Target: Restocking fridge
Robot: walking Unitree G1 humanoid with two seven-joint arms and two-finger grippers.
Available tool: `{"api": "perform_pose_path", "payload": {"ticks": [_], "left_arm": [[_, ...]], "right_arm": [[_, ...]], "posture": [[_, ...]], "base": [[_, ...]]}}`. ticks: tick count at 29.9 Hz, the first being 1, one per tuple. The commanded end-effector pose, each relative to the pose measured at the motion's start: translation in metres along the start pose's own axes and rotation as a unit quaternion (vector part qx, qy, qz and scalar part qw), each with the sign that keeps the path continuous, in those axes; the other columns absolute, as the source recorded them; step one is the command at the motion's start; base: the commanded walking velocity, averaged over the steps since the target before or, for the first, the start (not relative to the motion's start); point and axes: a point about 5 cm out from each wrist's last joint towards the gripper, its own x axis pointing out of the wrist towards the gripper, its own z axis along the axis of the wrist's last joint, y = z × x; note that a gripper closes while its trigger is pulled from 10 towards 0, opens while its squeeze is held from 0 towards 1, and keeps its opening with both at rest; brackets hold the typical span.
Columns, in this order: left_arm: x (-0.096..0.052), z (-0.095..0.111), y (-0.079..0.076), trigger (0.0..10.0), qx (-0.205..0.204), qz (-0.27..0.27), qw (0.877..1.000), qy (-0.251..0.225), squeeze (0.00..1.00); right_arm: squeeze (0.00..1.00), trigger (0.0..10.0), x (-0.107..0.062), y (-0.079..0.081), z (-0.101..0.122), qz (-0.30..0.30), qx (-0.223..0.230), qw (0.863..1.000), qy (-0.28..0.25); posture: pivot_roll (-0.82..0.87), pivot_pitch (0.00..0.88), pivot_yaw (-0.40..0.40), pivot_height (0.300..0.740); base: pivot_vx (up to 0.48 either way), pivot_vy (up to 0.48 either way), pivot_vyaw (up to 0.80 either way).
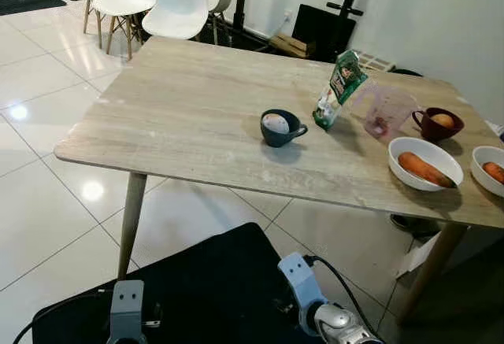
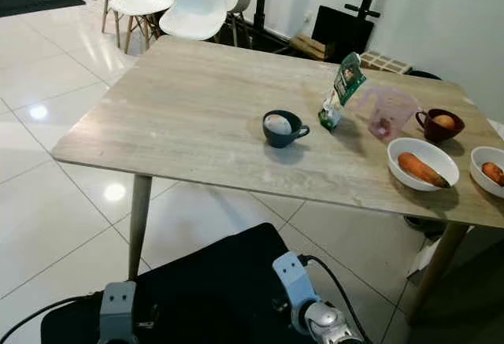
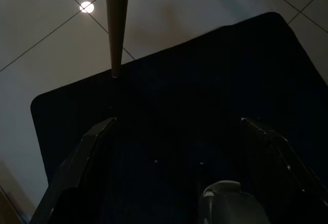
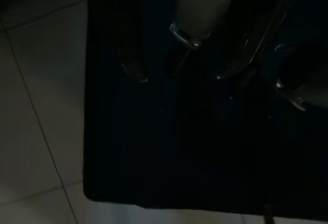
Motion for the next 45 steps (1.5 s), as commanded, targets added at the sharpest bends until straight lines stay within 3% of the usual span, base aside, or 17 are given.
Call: {"api": "perform_pose_path", "payload": {"ticks": [1,5,12,21,45], "left_arm": [[-0.003,-0.007,-0.008,10.0,-0.005,-0.014,1.0,0.011,0.0],[-0.003,-0.008,-0.014,10.0,0.005,-0.041,0.999,0.016,0.0],[-0.001,-0.009,-0.016,10.0,-0.001,-0.047,0.999,0.026,0.0],[-0.001,-0.009,-0.024,10.0,-0.021,-0.057,0.998,0.03,0.0],[-0.006,-0.016,-0.03,10.0,-0.026,-0.069,0.997,0.036,0.0]], "right_arm": [[0.0,10.0,-0.004,-0.007,-0.014,-0.023,0.033,0.999,0.025],[0.0,10.0,-0.016,-0.023,-0.035,-0.074,0.091,0.992,0.046],[0.0,10.0,-0.027,-0.037,-0.052,-0.106,0.174,0.978,0.052],[0.0,10.0,-0.026,-0.037,-0.048,-0.115,0.147,0.981,0.045],[0.0,10.0,-0.025,-0.031,-0.05,-0.096,0.115,0.987,0.053]], "posture": [[0.0,0.094,-0.114,0.736],[-0.02,0.084,-0.091,0.736],[-0.06,0.069,-0.072,0.736],[-0.07,0.06,-0.073,0.736],[-0.07,0.057,-0.077,0.736]], "base": [[0.0,0.0,0.0],[0.0,0.0,0.0],[0.0,0.0,0.0],[0.0,0.0,0.0],[0.0,0.0,0.0]]}}
